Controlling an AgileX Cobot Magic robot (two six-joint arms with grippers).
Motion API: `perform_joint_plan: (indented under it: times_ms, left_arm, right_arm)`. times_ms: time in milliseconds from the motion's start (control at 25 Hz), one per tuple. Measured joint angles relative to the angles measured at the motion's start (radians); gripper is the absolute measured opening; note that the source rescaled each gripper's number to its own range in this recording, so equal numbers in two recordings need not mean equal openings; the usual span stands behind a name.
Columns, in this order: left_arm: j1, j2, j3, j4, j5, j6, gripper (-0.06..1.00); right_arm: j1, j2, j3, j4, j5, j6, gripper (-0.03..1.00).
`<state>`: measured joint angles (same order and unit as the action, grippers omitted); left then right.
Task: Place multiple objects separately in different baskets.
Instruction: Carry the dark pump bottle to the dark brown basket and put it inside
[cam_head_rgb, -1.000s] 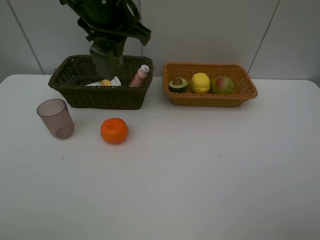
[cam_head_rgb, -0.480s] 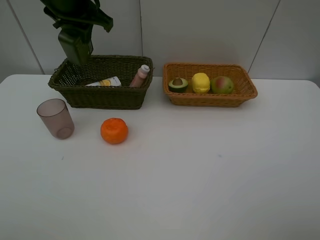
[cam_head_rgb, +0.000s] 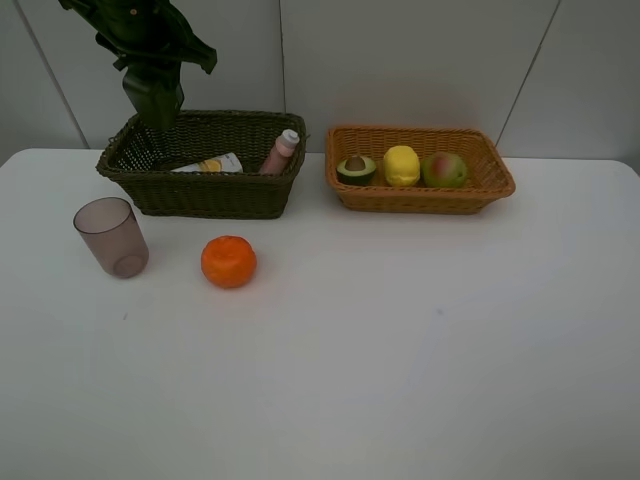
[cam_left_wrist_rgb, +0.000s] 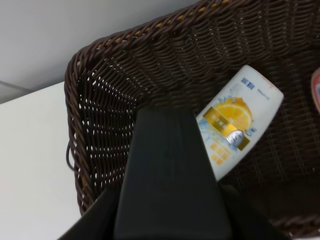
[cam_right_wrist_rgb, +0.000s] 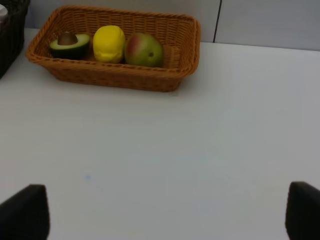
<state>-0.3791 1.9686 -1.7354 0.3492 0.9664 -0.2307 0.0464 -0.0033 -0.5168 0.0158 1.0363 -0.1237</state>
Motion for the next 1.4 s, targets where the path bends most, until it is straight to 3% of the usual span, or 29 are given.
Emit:
perform_joint_plan:
  times_ms: [320, 1000, 1400]
  left_arm:
    - [0.029, 0.075, 0.000, 0.001, -0.078, 0.000, 0.51]
    - [0.106, 0.158, 0.000, 0.001, -0.127, 0.003, 0.51]
    - [0.108, 0.199, 0.000, 0.000, -0.142, 0.003, 0.51]
  right_arm:
    - [0.000, 0.000, 0.000, 0.000, 0.000, 0.000, 1.00]
    - [0.000, 0.000, 0.000, 0.000, 0.000, 0.000, 1.00]
    - [0.000, 0.000, 0.000, 0.000, 0.000, 0.000, 1.00]
